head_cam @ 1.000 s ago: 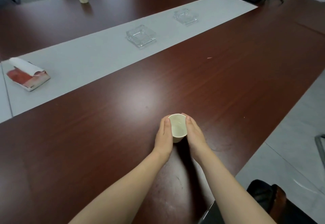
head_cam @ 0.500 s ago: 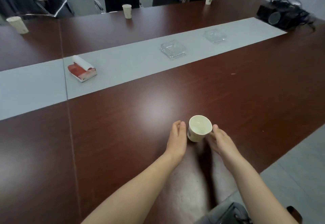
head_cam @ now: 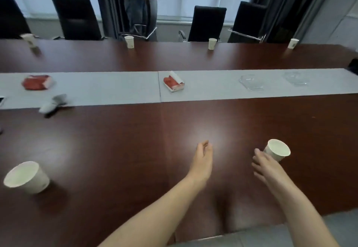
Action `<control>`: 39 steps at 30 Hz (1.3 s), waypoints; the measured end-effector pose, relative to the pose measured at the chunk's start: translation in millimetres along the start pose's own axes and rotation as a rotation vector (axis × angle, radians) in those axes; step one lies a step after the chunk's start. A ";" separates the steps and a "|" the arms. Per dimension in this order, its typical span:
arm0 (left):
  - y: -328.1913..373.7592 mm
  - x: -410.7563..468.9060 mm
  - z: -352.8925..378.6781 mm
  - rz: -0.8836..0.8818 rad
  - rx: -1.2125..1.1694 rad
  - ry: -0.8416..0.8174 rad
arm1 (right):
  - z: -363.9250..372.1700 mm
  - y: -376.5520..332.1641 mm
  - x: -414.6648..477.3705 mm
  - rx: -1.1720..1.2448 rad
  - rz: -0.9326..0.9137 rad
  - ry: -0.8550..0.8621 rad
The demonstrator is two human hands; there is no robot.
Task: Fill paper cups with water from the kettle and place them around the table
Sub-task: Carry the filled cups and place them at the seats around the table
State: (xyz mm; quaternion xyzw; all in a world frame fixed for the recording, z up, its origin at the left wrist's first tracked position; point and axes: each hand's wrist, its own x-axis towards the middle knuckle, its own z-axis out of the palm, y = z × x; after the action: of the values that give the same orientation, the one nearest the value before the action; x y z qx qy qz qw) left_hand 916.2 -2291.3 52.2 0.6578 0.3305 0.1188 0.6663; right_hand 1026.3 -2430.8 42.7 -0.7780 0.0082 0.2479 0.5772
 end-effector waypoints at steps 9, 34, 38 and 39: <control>-30.5 -105.0 -191.4 0.050 -0.110 0.371 | 193.2 -19.4 -143.6 -0.050 -0.120 -0.463; -134.6 -363.0 -595.3 -0.012 -0.439 1.577 | 632.0 -9.3 -440.7 -0.396 -0.267 -1.507; -142.2 -374.1 -650.2 -0.010 -0.453 1.699 | 689.6 -17.8 -474.4 -0.448 -0.325 -1.614; -143.8 -377.0 -662.6 -0.009 -0.461 1.723 | 704.8 -19.3 -483.5 -0.456 -0.321 -1.636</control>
State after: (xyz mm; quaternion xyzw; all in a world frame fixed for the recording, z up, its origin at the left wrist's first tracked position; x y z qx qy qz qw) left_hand 197.1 -2001.4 77.6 0.1883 0.6871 0.6331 0.3028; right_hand 342.9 -1920.8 102.5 -0.4439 -0.5697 0.6411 0.2596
